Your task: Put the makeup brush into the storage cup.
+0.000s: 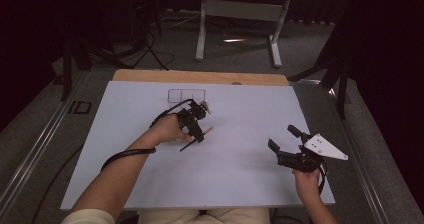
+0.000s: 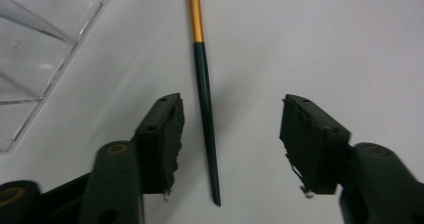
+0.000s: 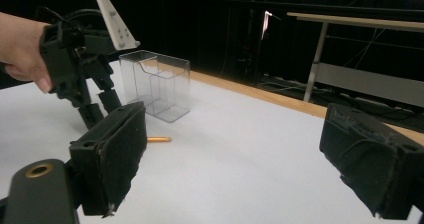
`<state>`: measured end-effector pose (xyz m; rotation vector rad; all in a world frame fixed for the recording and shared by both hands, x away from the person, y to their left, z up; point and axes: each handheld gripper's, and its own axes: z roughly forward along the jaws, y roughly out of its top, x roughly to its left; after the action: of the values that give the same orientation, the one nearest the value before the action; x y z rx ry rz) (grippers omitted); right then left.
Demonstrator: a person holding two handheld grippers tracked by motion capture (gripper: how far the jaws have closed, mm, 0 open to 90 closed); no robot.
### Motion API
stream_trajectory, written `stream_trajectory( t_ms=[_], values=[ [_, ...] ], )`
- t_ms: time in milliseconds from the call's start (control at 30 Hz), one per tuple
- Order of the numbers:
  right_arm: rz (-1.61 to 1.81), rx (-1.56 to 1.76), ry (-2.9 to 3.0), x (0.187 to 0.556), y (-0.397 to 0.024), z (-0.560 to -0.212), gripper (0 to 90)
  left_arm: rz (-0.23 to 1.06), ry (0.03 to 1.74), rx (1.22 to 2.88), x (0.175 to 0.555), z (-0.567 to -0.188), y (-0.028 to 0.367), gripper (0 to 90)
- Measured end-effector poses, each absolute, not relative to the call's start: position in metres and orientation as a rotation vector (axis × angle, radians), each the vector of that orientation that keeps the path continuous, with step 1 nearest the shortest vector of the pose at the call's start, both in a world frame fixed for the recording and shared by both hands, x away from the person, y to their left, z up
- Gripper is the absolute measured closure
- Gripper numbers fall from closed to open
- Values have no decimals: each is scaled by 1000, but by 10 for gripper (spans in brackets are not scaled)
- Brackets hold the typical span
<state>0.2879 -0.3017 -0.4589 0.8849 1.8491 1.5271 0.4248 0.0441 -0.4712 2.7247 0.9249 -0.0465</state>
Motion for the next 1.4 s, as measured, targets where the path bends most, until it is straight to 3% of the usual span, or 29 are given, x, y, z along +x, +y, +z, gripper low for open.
stream_trajectory(
  t_ms=[767,1400],
  values=[
    [1525,885,1860,289,-302,-460,118,11,947,2779,444,-494,23,694],
    [1527,891,1865,289,-302,-461,118,41,930,2828,446,-505,16,771]
  ],
)
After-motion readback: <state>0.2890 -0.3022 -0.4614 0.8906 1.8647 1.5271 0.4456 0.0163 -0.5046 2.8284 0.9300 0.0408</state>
